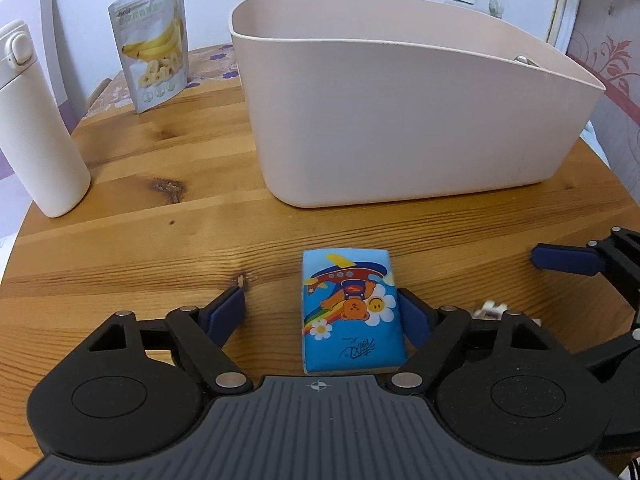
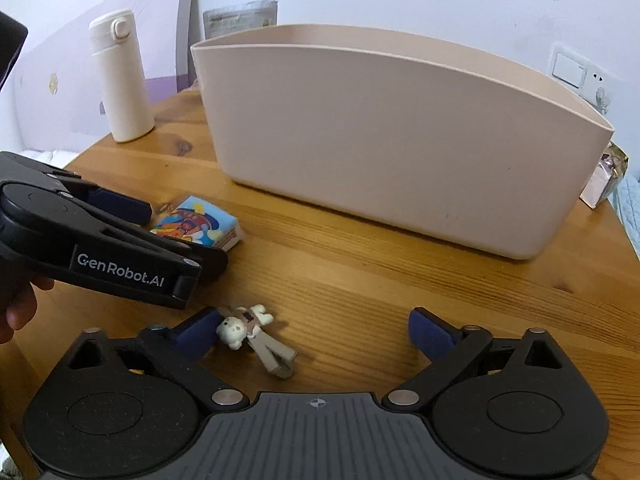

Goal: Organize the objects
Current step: 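Grasp the colourful cartoon box with the left tool while the right tool grasps the figurine keychain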

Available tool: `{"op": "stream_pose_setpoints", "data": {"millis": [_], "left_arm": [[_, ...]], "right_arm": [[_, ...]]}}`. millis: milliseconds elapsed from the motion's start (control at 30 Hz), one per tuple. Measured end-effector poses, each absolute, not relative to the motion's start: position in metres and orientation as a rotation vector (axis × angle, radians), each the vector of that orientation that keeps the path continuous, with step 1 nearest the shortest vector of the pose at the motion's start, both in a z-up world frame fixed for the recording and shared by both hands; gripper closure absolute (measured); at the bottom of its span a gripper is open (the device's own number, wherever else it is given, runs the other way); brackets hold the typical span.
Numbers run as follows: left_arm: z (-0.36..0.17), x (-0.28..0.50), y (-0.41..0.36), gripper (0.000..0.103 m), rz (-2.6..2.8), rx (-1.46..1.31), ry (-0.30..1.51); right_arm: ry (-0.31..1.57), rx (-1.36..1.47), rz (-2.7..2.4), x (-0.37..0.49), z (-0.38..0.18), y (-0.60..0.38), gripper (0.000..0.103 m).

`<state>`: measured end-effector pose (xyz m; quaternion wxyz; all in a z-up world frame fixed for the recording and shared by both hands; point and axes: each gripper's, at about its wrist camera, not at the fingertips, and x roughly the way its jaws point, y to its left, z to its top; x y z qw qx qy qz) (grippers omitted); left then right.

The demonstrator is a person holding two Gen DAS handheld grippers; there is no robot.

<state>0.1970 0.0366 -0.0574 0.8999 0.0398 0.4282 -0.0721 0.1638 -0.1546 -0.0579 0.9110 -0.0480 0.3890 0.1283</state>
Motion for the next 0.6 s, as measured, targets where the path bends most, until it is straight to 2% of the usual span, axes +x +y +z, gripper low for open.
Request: {"op": "stream_pose_setpoints", "data": {"millis": [133, 167, 200, 433, 600], "left_arm": [[-0.054, 0.196, 0.035, 0.049, -0.166, 0.085, 0.874], [-0.054, 0.196, 0.034, 0.051, -0.17, 0.086, 0.874], [-0.053, 0.196, 0.034, 0.055, -0.172, 0.087, 0.873], [-0.054, 0.193, 0.037, 0.056, -0.179, 0.065, 0.867], [-0.053, 0.191, 0.037, 0.057, -0.184, 0.059, 0.865]], "right_arm": [[0.78, -0.086, 0.257, 0.163, -0.054, -0.159, 0.037], [0.777, -0.082, 0.255, 0.164, -0.054, -0.16, 0.045], [0.773, -0.077, 0.253, 0.163, -0.053, -0.161, 0.048], [0.764, -0.075, 0.25, 0.16, -0.051, -0.166, 0.077], [0.762, -0.078, 0.265, 0.157, -0.052, -0.166, 0.078]]}}
